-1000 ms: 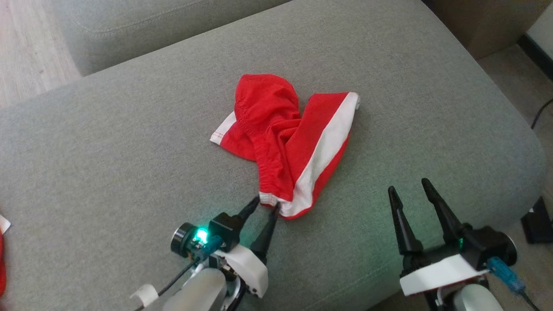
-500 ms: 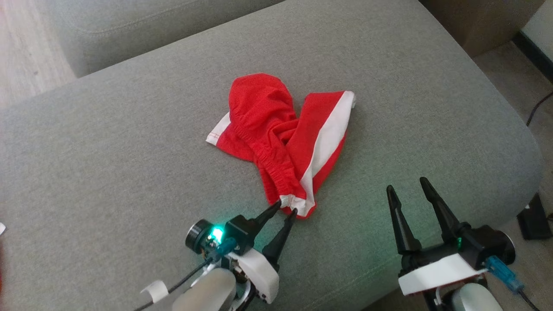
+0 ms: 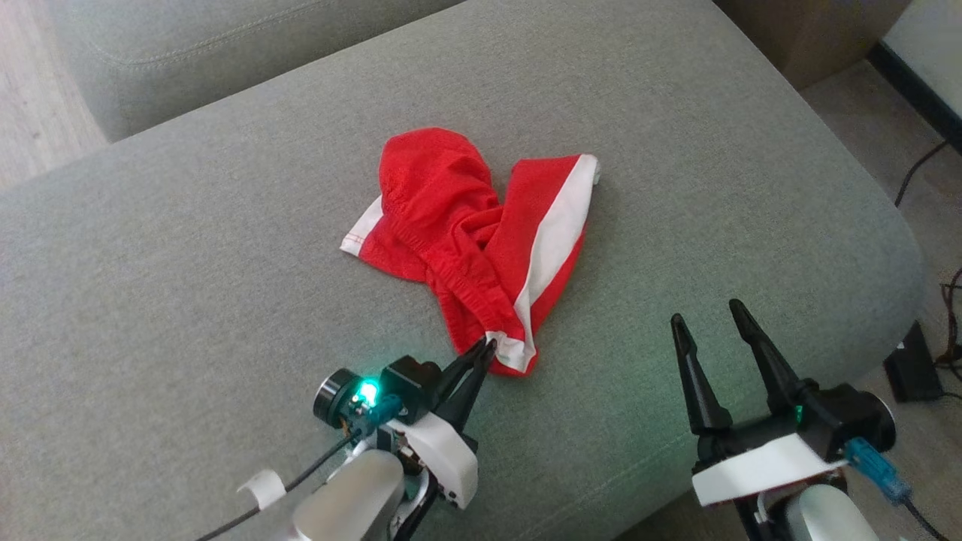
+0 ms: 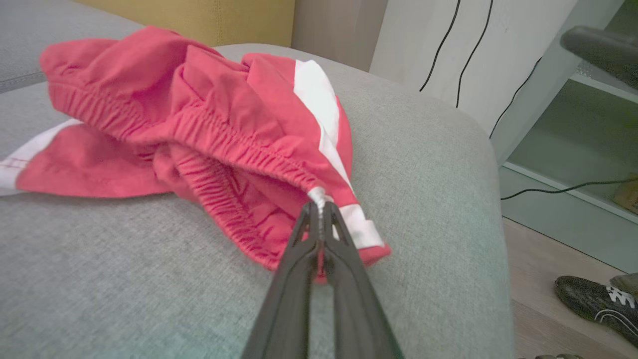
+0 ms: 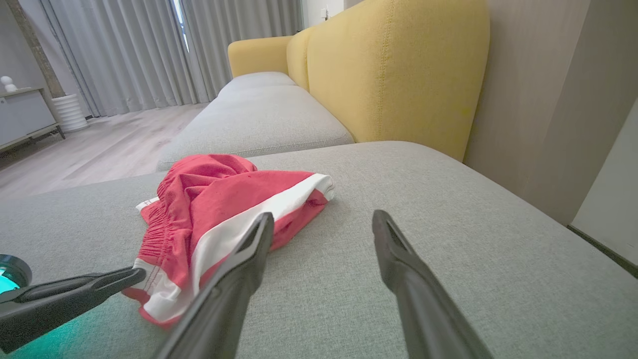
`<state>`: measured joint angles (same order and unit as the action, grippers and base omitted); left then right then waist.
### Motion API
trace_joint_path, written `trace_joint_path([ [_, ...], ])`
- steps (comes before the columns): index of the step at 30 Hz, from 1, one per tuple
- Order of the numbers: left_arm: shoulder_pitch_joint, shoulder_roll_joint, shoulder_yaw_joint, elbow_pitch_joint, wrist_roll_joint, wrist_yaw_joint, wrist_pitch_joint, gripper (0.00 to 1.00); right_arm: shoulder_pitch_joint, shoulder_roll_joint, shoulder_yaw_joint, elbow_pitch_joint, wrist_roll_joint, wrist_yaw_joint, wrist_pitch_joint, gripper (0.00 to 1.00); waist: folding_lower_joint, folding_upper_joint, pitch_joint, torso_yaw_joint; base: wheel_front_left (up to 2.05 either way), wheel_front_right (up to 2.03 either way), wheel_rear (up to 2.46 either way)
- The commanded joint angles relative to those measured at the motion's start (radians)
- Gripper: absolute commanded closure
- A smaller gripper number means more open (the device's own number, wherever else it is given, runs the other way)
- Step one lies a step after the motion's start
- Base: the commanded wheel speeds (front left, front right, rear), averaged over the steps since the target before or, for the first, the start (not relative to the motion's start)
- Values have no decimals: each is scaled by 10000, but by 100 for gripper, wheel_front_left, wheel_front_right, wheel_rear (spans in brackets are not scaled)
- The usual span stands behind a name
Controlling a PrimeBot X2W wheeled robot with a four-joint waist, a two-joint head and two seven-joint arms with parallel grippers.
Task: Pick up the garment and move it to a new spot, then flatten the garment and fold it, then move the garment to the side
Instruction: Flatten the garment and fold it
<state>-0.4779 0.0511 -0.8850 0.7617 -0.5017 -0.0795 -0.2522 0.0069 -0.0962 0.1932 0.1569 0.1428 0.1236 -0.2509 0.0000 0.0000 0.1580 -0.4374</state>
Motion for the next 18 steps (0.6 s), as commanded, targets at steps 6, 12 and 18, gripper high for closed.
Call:
trace_joint_path([
  [6,-559,-9,191,-822,-161,-73,-95,100,-287,-94,190,-247,58,71,-109,0,0,0,-169,17,0,0,0],
  [12,-1370,-9,-1,-2423,-396,-235,-95,100,-223,-20,241,-197,24,71,-109,0,0,0,-599,-36,0,0,0],
  [18,-3123,-9,776,-3582,135,151,-95,100,-49,59,524,-174,-122,71,-109,0,0,0,-1049,-107,0,0,0],
])
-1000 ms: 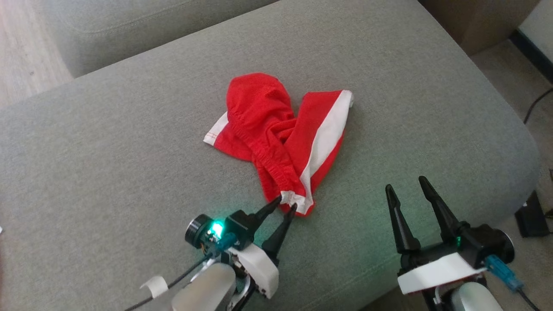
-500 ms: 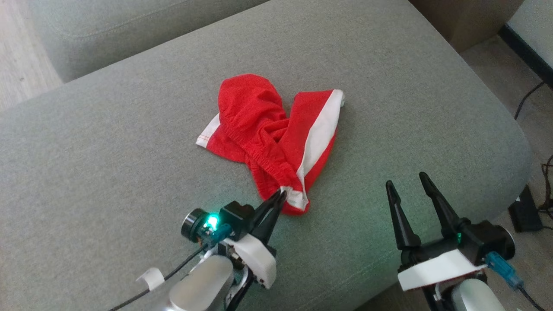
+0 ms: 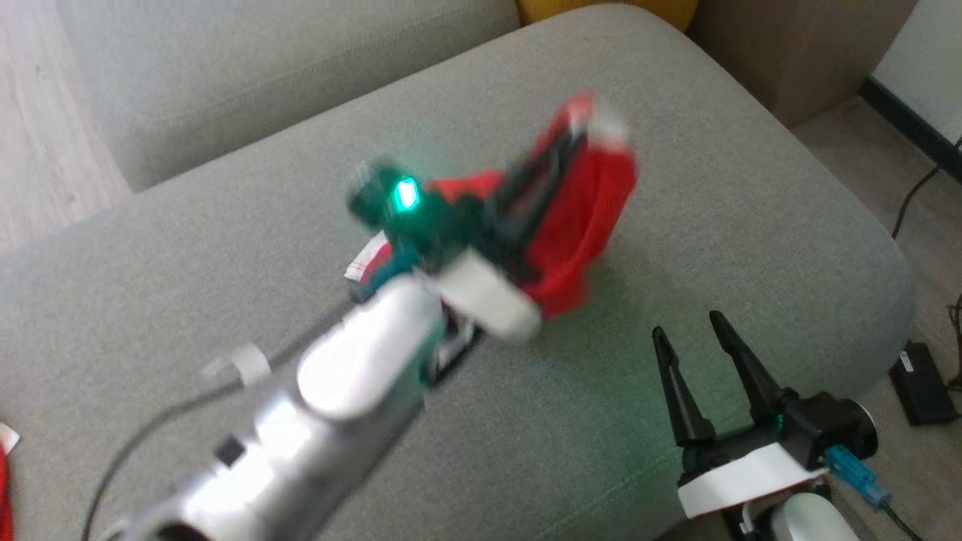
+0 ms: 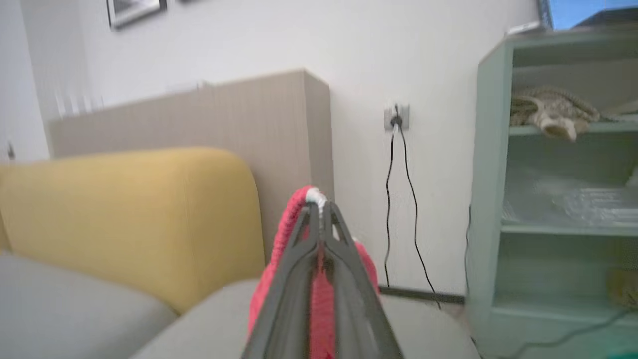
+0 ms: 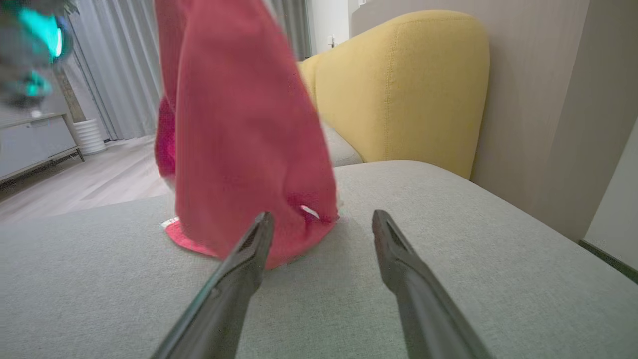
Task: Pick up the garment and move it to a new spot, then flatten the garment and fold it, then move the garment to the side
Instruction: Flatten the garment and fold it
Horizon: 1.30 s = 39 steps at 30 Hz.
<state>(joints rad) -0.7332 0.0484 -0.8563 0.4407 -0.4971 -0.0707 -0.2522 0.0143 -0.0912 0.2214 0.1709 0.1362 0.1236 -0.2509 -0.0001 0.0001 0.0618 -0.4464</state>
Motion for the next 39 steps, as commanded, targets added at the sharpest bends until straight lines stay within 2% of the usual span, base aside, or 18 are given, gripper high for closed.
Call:
trace_joint_path([
  [1,-811,18,749,-539,224,135,-95,100,-97,25,272,-335,-86,71,-109,0,1,-1,-142,4,0,0,0],
  [5,-1105,285,1703,-1165,614,365,-95,100,49,80,264,-417,-146,71,-109,0,1,-1,-321,226,0,0,0],
  [9,-361,843,2162,-1757,561,489,-95,100,238,140,63,-489,-130,71,-109,0,1,-1,-365,698,0,0,0],
  [13,1394,1566,2443,-2431,369,733,-95,100,436,206,-163,-508,-63,71,-109,0,1,-1,-309,1298,0,0,0],
  [20,4921,2453,2815,-2992,-318,1211,-95,100,477,270,-603,-448,110,71,-109,0,1,-1,54,2346,0,0,0],
  [24,5889,2721,2976,-3001,-435,1405,-95,100,276,-57,-539,-125,247,71,-109,0,1,-1,138,2960,0,0,0],
  [29,6072,2833,3079,-2845,-345,1450,-95,100,-251,-663,-168,779,623,71,-109,0,1,-1,176,3558,0,0,0],
  [32,5974,2825,3173,-2596,-248,1475,-95,100,-842,-1089,427,1764,1586,71,-109,0,1,-1,209,3939,0,0,0],
  [35,5817,2854,3258,-2243,-126,1459,-95,100,-1500,-1587,1258,2480,3468,71,-20,0,1,-1,280,4250,0,0,0],
  [39,5572,2852,3388,-1800,-12,1330,-95,100,-2281,-2547,2597,2569,5964,71,614,0,1,-1,424,4551,0,0,0],
])
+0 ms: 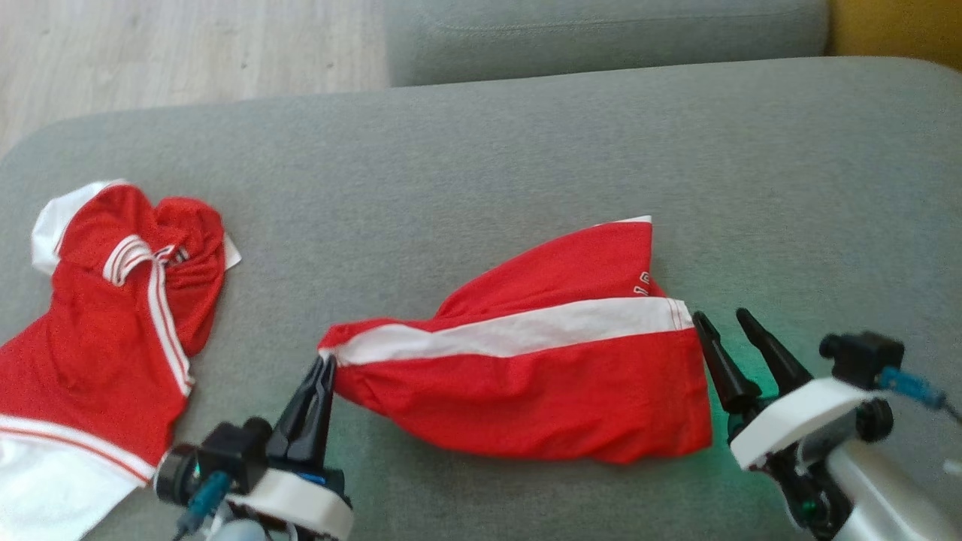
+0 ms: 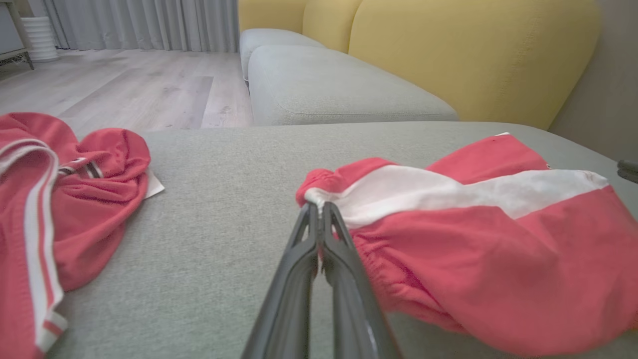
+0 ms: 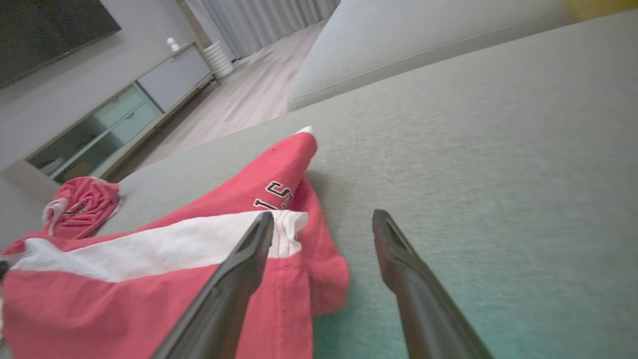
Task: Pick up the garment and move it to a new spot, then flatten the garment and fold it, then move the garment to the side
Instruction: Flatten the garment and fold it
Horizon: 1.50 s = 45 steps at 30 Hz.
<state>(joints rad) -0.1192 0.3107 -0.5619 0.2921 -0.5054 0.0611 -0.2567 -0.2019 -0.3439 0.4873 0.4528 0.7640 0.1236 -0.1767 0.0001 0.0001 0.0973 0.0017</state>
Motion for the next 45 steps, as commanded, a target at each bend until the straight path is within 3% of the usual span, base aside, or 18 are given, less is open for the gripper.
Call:
trace_joint_path([
  [1,-632,217,473,-230,113,-18,-51,100,-265,-260,289,-341,219,71,38,0,-1,-1,100,134,0,0,0],
  [8,-997,-58,669,44,460,-219,-51,100,-1107,-1682,2507,-980,2416,71,339,0,-1,-1,339,528,0,0,0],
  [9,-1025,-97,685,66,505,-238,-51,100,-1185,-1794,2713,-986,2543,71,339,4,-1,-1,352,557,0,0,0],
  [10,-1048,-134,702,87,547,-257,-51,100,-1257,-1892,2903,-978,2648,71,323,14,-1,-1,361,583,0,0,0],
  [12,-1095,-203,744,122,626,-307,-51,100,-1394,-2034,3204,-952,2837,71,199,49,-1,-1,390,632,0,0,0],
  [13,-1110,-234,767,136,664,-337,-51,100,-1462,-2080,3329,-925,2936,71,127,58,-1,-1,402,652,0,0,0],
  [15,-1137,-298,808,167,740,-388,-51,100,-1598,-2161,3589,-849,3106,71,30,95,-1,-1,421,685,0,0,0],
  [16,-1145,-326,827,183,774,-412,-51,100,-1671,-2203,3762,-816,3166,71,37,100,-1,-1,428,699,0,0,0],
  [23,-1284,-416,1065,237,1001,-578,-51,100,-2218,-2465,4570,-538,3318,71,-356,100,-1,-1,475,668,0,0,0],
  [29,-1605,-431,1345,-238,1251,-700,-51,100,-2900,-2789,4392,-758,3173,71,-795,100,-1,-1,591,376,0,0,0],
  [34,-2238,-408,1526,-622,1293,-936,-51,100,-3482,-3131,3549,-1327,2883,71,-843,100,-1,-1,767,121,0,0,0],
  [37,-3140,-371,1550,-761,1295,-1199,-6,100,-4008,-3366,2528,-1789,2442,71,-846,100,-1,-1,1025,-82,0,0,0],
  [45,-7585,-641,1355,-255,1428,-1727,406,100,-6703,-4027,255,-2315,1054,71,-849,100,-1,-1,2207,-515,0,0,0],
])
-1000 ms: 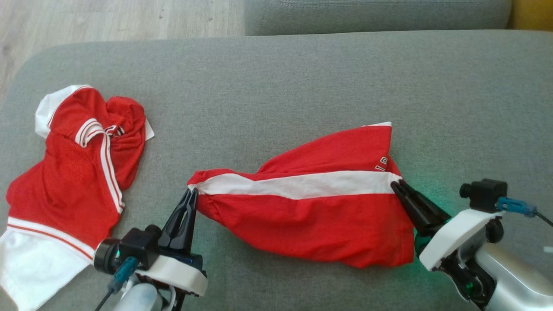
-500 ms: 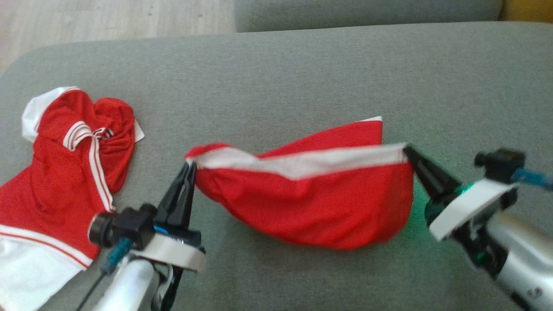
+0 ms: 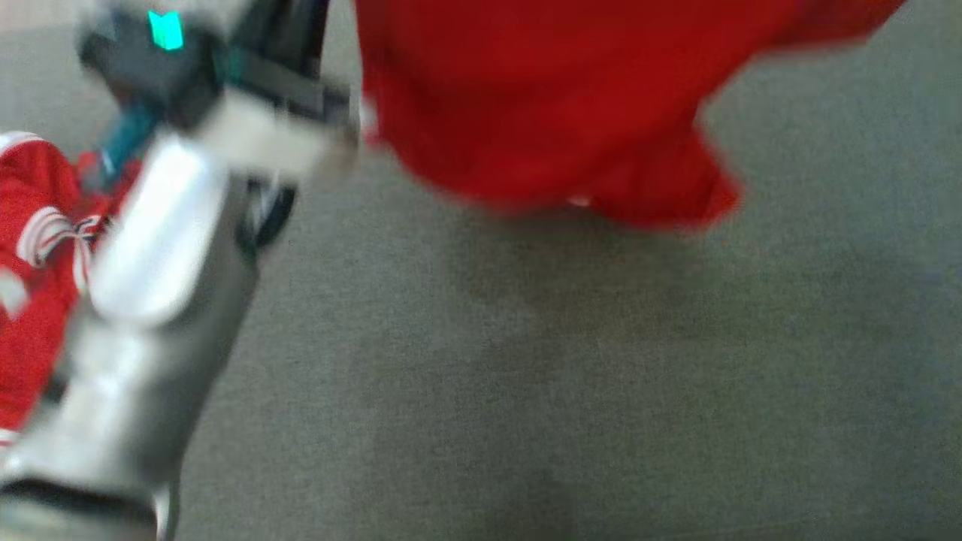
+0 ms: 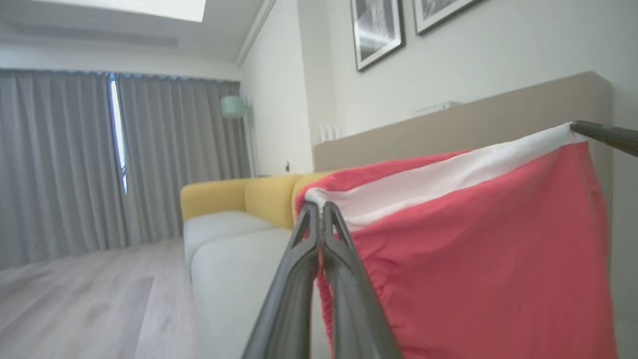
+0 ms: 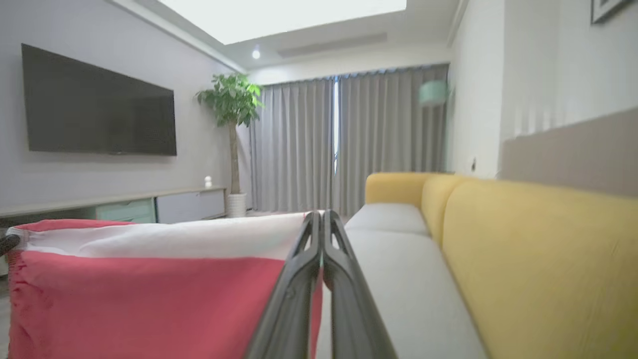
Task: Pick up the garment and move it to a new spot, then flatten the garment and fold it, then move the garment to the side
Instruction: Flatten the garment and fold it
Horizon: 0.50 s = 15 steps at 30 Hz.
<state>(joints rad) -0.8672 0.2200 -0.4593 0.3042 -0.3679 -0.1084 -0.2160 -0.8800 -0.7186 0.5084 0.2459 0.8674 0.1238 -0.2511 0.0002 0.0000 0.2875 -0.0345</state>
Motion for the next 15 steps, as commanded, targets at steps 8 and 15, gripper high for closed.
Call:
trace_joint_path([
  [8,-3706,-768,430,839,458,-125,-437,100,-2241,-822,-1312,-121,-758,69,-106,100,-2,0,1105,-343,0,0,0],
  [15,-2454,-1036,478,180,613,-196,-454,100,-1211,-769,-2155,-709,-647,69,-106,100,-2,0,1128,-494,0,0,0],
])
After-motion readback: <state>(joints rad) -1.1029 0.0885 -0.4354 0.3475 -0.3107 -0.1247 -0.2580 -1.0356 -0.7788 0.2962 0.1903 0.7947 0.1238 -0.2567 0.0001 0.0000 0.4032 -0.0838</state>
